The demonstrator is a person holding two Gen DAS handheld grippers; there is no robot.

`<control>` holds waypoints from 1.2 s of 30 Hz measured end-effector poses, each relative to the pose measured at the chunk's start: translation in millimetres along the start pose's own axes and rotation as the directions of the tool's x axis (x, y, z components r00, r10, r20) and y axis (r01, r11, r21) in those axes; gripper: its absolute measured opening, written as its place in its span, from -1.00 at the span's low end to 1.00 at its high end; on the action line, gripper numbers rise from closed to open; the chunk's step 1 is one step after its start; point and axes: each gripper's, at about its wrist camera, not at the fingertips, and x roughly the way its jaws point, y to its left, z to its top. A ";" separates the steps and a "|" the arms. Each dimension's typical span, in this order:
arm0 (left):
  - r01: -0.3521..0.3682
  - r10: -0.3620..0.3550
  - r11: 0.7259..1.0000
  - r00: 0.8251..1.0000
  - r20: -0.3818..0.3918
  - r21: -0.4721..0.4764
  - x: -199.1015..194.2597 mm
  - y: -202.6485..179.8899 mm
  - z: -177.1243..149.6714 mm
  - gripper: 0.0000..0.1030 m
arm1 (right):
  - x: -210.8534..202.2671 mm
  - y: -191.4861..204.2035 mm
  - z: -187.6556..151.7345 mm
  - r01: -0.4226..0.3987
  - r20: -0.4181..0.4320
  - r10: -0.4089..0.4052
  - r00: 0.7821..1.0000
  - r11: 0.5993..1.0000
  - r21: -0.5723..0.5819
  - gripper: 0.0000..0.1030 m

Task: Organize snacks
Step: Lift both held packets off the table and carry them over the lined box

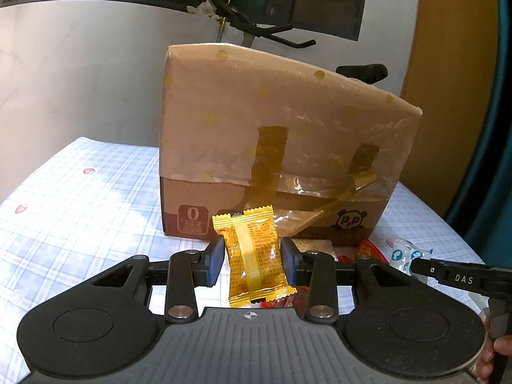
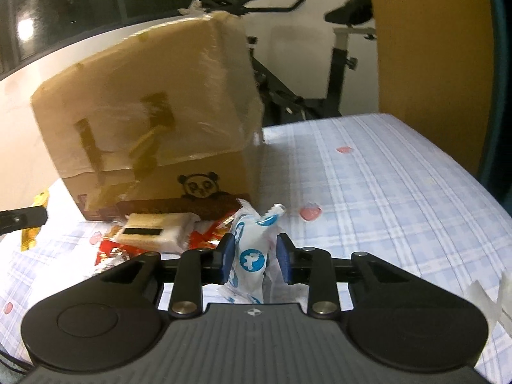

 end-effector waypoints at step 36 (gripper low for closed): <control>0.001 0.000 0.999 1.000 0.031 -0.032 -4.6 3.7 4.0 -0.22 | 13.0 26.2 12.8 0.102 -0.067 -0.108 0.992 0.991 -0.092 -0.03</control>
